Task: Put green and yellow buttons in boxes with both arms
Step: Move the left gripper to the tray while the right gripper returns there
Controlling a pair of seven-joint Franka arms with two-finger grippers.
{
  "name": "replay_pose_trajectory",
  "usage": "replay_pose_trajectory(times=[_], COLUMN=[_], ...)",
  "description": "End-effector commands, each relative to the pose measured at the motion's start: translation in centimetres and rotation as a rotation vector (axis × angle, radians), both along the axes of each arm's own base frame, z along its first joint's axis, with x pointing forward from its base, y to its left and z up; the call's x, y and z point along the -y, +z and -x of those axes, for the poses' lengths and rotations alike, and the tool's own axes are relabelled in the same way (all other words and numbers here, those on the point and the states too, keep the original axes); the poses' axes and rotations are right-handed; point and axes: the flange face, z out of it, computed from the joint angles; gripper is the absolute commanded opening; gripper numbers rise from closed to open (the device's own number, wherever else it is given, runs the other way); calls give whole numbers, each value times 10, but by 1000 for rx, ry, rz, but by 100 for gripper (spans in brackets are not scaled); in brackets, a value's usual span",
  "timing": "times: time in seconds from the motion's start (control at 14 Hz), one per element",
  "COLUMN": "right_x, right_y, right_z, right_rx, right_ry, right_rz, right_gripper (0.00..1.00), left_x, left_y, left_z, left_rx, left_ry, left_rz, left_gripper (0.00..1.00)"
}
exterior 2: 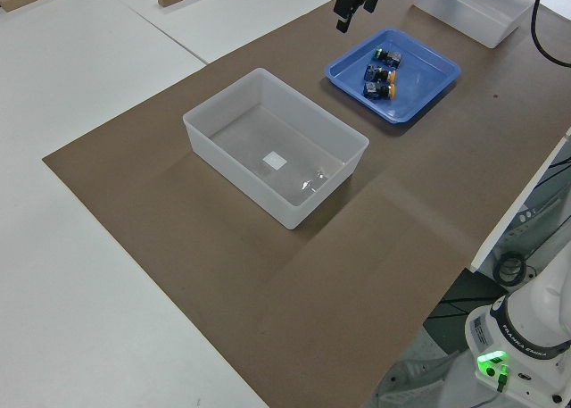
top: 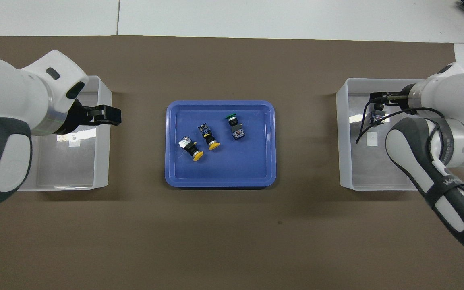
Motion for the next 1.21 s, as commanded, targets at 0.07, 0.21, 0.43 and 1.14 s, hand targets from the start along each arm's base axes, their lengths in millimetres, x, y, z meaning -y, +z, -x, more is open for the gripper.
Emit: replay_pose_trajectory(times=[0.07, 0.21, 0.43, 1.14], right_x=[-74, -114, -174, -321], right_y=[37, 40, 38, -30], right_z=[16, 18, 24, 31], right_rx=[11, 36, 69, 150], right_ry=[116, 184, 292, 501], right_rz=[12, 12, 6, -64], right_gripper=[100, 100, 100, 100], left_x=[38, 67, 88, 116], left_y=[-23, -46, -81, -177], left_z=[17, 21, 25, 29], left_rx=[-15, -1, -17, -12], left_ry=[97, 195, 247, 494], left_rz=[24, 53, 66, 155], left_gripper=[100, 100, 100, 100])
